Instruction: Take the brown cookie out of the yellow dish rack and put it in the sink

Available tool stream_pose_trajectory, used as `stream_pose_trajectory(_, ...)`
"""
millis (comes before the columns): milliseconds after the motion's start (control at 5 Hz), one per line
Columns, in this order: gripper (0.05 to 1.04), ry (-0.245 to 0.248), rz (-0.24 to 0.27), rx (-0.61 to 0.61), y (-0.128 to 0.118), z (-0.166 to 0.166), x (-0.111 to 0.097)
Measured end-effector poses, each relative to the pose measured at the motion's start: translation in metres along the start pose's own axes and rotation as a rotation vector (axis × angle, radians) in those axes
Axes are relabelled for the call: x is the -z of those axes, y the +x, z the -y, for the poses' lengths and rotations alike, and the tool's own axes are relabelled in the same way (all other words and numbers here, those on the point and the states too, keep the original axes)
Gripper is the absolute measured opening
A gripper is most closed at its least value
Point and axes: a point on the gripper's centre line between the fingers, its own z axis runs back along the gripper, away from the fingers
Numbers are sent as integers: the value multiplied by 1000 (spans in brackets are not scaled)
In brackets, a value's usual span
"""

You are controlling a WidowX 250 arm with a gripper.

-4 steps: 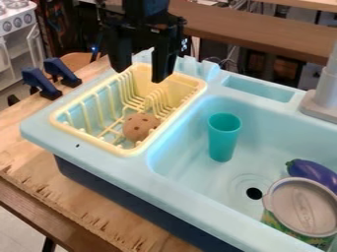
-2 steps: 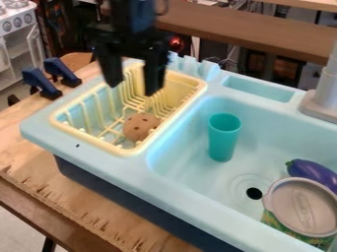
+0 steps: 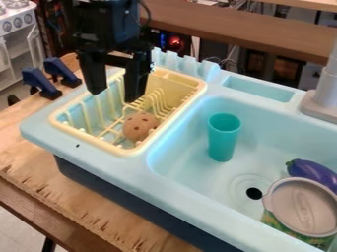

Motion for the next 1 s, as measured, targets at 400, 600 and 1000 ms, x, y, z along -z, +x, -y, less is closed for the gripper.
stream_pose_trajectory(400,1000,-24,-41,65,11,3,26)
stream_pose_trajectory(600,1000,-47,-44,86,15,8,33)
stream_pose_trajectory(1000,1000,-85,-65,115,10,22,43)
